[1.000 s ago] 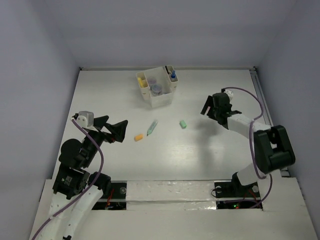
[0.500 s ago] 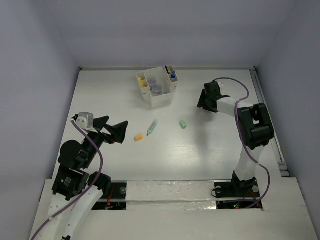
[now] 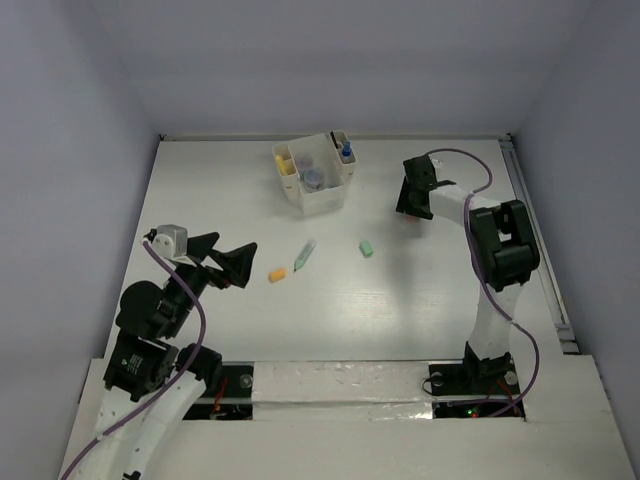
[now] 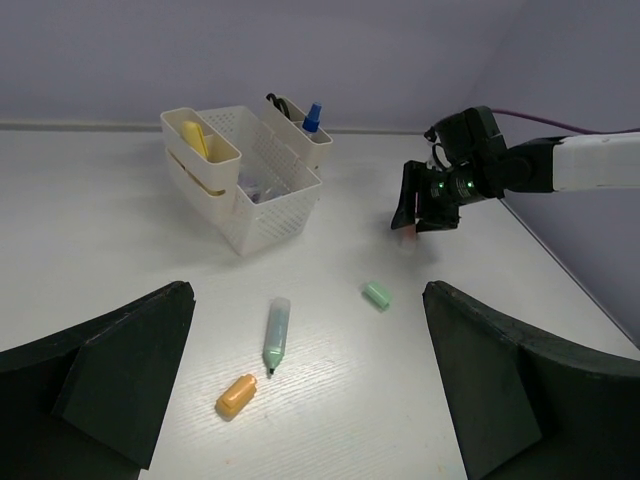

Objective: Sort the stationery into containers
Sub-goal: Pick up the pen from the center of the board.

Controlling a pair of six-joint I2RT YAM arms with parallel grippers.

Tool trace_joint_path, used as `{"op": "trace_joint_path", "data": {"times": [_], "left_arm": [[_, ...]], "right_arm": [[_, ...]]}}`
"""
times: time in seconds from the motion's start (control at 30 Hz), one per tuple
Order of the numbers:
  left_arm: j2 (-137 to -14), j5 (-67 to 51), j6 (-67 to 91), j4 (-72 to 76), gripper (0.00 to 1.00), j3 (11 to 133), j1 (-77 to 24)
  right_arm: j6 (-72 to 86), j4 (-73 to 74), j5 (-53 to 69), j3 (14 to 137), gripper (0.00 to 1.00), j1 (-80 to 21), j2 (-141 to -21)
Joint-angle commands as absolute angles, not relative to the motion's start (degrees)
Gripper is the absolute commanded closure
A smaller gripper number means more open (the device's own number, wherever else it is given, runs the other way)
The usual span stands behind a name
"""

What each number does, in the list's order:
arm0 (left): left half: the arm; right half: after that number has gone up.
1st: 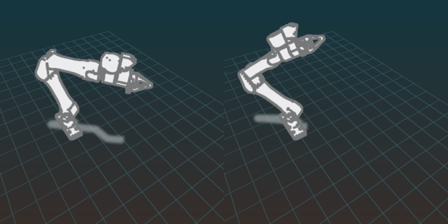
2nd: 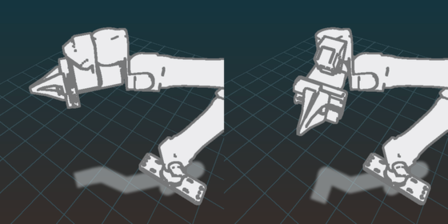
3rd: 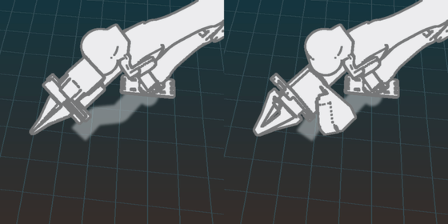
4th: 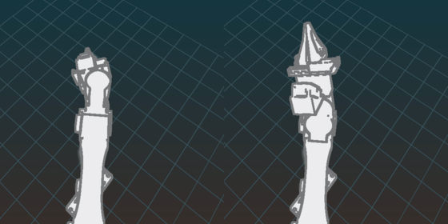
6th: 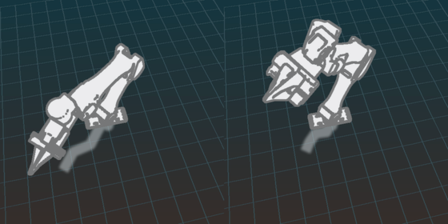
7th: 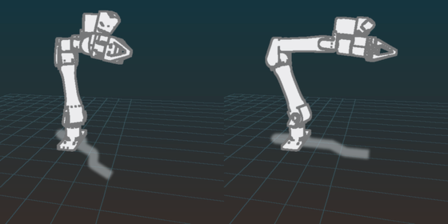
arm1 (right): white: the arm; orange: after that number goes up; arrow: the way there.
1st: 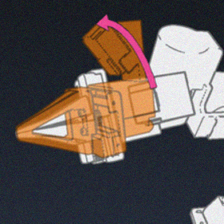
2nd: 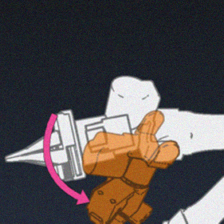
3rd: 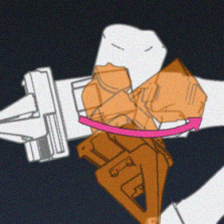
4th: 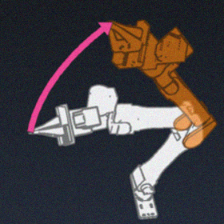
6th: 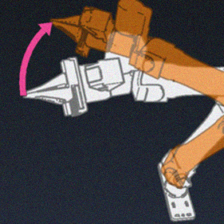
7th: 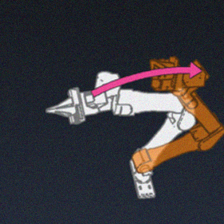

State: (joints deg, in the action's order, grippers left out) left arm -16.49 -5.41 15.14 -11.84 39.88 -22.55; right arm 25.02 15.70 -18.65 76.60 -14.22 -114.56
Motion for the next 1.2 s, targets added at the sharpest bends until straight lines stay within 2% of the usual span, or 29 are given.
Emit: {"op": "trace_joint_path", "data": {"times": [0.0, 0.1, 0.17, 0.2, 0.27, 0.4, 0.6, 0.73, 0.83, 1.17], "left_arm": [[-17.9, -6.6, 15.5, -9.0, 0.01, 39.5, -22.9], [-18.6, -7.2, 15.4, -8.9, 0.01, 39.5, -22.9], [-18.7, -7.9, 15.3, -8.6, 0.01, 39.3, -22.9], [-18.7, -8.3, 15.2, -8.4, 0.01, 39.2, -22.9], [-19.1, -9.7, 15.2, -8.2, 0.01, 39.0, -22.9], [-20.5, -12.9, 15.3, -7.4, 0.01, 38.8, -22.9], [-23.7, -19.5, 16.2, -5.7, 0.01, 38.2, -22.9], [-27.0, -22.1, 16.6, -4.9, 0.17, 38.1, -22.3], [-29.5, -24.2, 16.9, -4.5, 0.24, 37.8, -22.3], [-34.6, -22.6, 17.1, -5.4, 0.23, 38.1, -20.1]], "right_arm": [[24.3, 19.6, -19.5, 78.7, 0.42, -13.9, -117.2], [24.3, 20.4, -19.7, 79.5, 0.47, -13.9, -117.8], [24.6, 20.2, -19.9, 79.2, 0.61, -13.9, -117.7], [24.6, 20.0, -19.9, 78.8, 0.73, -13.9, -117.2], [24.3, 19.0, -19.9, 78.2, 0.90, -13.9, -116.5], [23.9, 12.6, -17.8, 73.5, 1.00, -13.9, -111.5], [23.4, 3.3, -16.6, 67.6, 1.00, -21.5, -99.0], [24.3, -1.4, -15.8, 66.4, 1.00, -32.6, -93.2], [27.2, -7.2, -11.4, 65.3, 1.00, -38.0, -90.1], [31.6, -19.6, -4.2, 68.3, 1.00, -49.5, -89.4]]}}
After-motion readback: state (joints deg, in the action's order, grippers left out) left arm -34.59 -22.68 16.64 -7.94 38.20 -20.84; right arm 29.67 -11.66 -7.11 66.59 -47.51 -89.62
